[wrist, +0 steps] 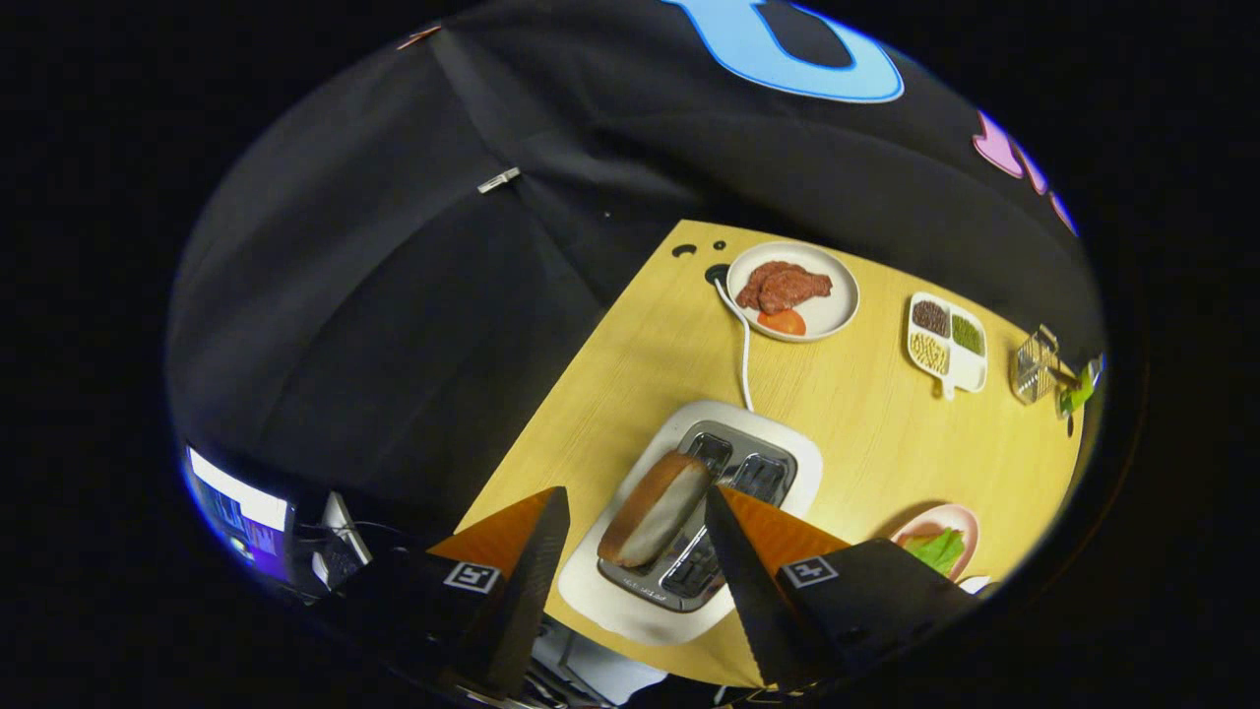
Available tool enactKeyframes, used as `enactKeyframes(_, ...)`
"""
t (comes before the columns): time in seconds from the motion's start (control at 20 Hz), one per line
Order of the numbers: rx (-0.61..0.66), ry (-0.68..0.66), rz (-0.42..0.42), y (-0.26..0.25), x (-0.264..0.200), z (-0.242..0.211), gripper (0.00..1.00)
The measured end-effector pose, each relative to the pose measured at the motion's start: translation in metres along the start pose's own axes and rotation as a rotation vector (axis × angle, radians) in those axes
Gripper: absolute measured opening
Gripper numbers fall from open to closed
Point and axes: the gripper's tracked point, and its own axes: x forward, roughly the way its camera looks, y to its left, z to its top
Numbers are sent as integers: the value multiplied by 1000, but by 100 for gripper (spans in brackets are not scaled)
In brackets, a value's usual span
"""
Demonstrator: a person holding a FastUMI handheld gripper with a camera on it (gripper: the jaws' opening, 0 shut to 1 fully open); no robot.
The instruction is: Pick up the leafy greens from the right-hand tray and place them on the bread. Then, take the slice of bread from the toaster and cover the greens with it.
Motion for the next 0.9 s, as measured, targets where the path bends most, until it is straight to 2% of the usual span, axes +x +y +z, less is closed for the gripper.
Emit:
enactKeyframes(0.15,67,32,-30,-5,16,-1,88)
enactKeyframes(0.25,80,36,-65,-13,21,-3,78)
enactKeyframes(0.3,84,42,-64,-11,25,-5,66)
enactKeyframes(0.35,90,56,-64,-10,25,-8,64)
enactKeyframes(0.5,132,66,-95,-15,22,-14,31)
enactKeyframes(0.55,139,57,-126,-22,18,-14,26)
enactKeyframes(0.6,140,50,-144,-27,17,-13,17)
enactKeyframes(0.9,136,22,-96,-16,9,-11,11)
